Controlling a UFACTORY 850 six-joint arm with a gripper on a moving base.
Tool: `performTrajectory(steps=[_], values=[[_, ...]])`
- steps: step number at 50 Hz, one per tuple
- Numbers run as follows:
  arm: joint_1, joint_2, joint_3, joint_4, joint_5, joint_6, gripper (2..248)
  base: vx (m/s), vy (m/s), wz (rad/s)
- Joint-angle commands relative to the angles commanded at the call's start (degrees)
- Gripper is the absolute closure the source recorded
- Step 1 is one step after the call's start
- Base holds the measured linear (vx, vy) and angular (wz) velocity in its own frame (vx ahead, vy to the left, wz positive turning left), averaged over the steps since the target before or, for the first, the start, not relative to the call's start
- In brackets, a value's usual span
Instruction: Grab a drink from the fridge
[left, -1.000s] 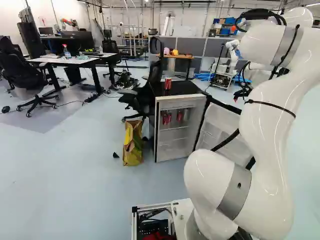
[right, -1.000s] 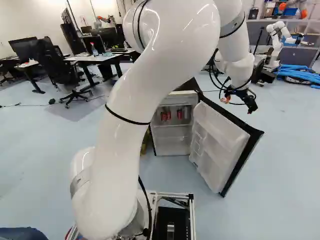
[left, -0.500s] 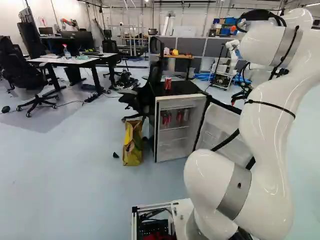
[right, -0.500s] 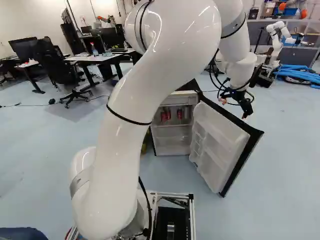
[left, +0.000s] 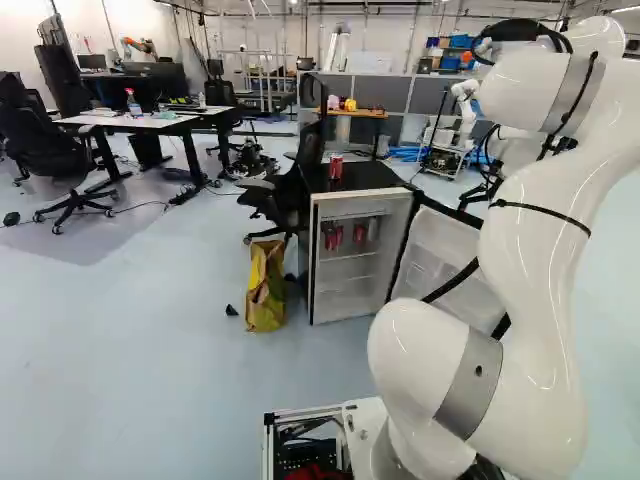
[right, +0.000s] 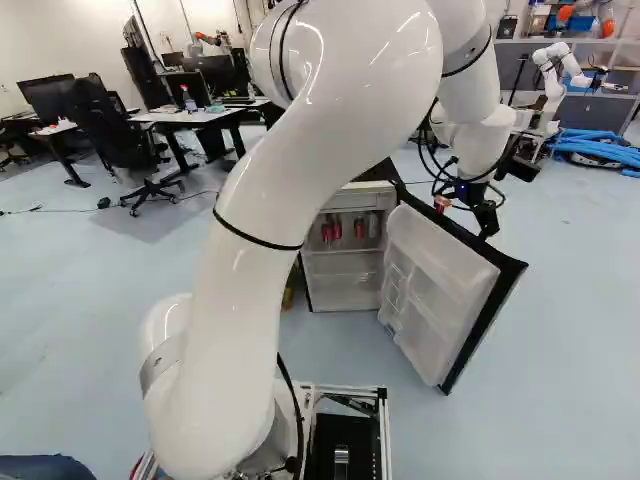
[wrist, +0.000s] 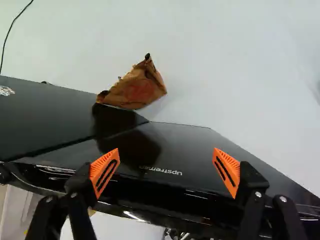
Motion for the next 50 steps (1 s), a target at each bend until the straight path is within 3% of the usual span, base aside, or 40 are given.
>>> performTrajectory(steps=[50], values=[[0.0, 0.0, 0.0, 0.0, -3.4, 0.0, 3, 0.000, 0.000, 0.000]])
